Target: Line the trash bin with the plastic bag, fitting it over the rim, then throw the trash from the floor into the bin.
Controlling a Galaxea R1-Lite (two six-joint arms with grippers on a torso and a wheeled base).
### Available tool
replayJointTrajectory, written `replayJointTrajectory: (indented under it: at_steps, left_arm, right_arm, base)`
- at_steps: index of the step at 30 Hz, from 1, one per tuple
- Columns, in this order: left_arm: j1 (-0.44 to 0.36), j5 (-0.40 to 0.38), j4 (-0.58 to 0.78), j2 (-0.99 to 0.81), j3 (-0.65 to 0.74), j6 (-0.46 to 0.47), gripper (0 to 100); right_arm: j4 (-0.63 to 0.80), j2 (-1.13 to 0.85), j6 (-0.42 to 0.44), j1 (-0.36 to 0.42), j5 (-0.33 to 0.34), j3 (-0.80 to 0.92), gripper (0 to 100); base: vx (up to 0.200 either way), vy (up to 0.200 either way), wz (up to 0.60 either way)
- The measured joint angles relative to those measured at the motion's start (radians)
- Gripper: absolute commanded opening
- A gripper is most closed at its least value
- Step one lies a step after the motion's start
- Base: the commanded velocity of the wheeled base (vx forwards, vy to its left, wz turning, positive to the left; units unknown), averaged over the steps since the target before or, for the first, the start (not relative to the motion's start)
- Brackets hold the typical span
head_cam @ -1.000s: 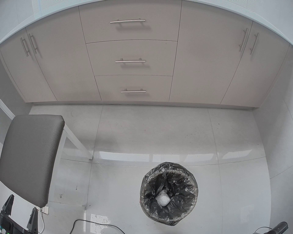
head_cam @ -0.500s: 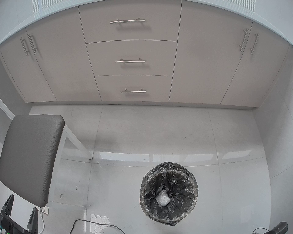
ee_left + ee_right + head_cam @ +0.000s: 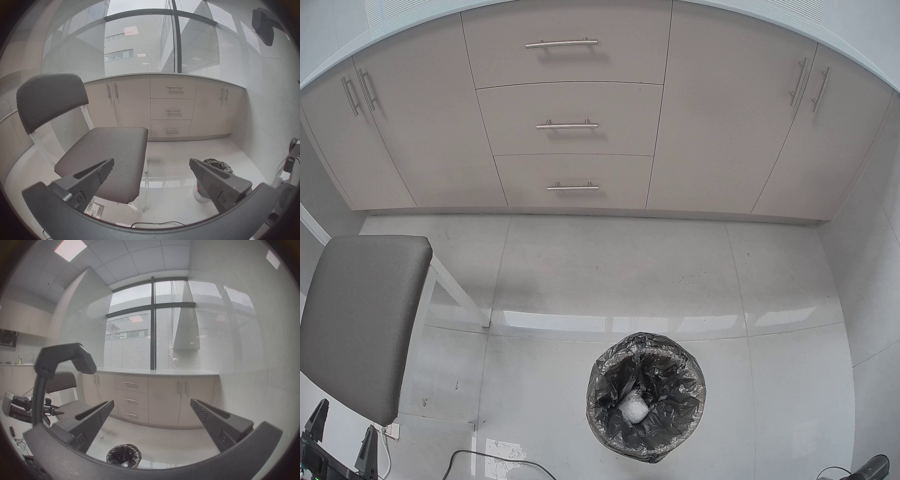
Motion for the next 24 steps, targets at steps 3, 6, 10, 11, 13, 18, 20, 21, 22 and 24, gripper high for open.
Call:
replayJointTrajectory:
  at_steps: [3, 6, 10, 11, 13, 18, 20, 21, 22, 24]
  left_arm:
    - [0.0, 0.0, 0.0, 0.0, 0.0, 0.0, 100]
    - [0.0, 0.0, 0.0, 0.0, 0.0, 0.0, 100]
    - [0.0, 0.0, 0.0, 0.0, 0.0, 0.0, 100]
    - [0.0, 0.0, 0.0, 0.0, 0.0, 0.0, 100]
    - [0.0, 0.0, 0.0, 0.0, 0.0, 0.0, 100]
    - [0.0, 0.0, 0.0, 0.0, 0.0, 0.0, 100]
    - [0.0, 0.0, 0.0, 0.0, 0.0, 0.0, 100]
    - [0.0, 0.0, 0.0, 0.0, 0.0, 0.0, 100]
    - [0.0, 0.0, 0.0, 0.0, 0.0, 0.0, 100]
    - [0.0, 0.0, 0.0, 0.0, 0.0, 0.0, 100]
  right_arm:
    - [-0.105, 0.0, 0.034, 0.0, -0.004, 0.149, 100]
    - [-0.209, 0.0, 0.06, 0.001, -0.01, 0.302, 100]
    - [-0.343, 0.001, 0.092, 0.001, -0.02, 0.507, 100]
    - [-0.376, 0.001, 0.1, 0.001, -0.023, 0.56, 100]
    - [-0.428, 0.001, 0.111, 0.0, -0.029, 0.657, 100]
    - [-0.565, 0.002, 0.131, 0.001, -0.044, 0.903, 100]
    - [-0.622, 0.002, 0.138, 0.001, -0.053, 0.993, 100]
    - [-0.647, 0.002, 0.14, 0.001, -0.058, 1.024, 100]
    - [-0.672, 0.003, 0.141, 0.001, -0.069, 1.057, 100]
    - [-0.696, 0.003, 0.131, 0.001, -0.09, 1.098, 100]
  base:
    - [0.0, 0.0, 0.0]
    - [0.0, 0.0, 0.0]
    - [0.0, 0.0, 0.0]
    - [0.0, 0.0, 0.0]
    - [0.0, 0.0, 0.0]
    - [0.0, 0.0, 0.0]
    - [0.0, 0.0, 0.0]
    - [0.0, 0.0, 0.0]
    - [0.0, 0.0, 0.0]
    - [0.0, 0.0, 0.0]
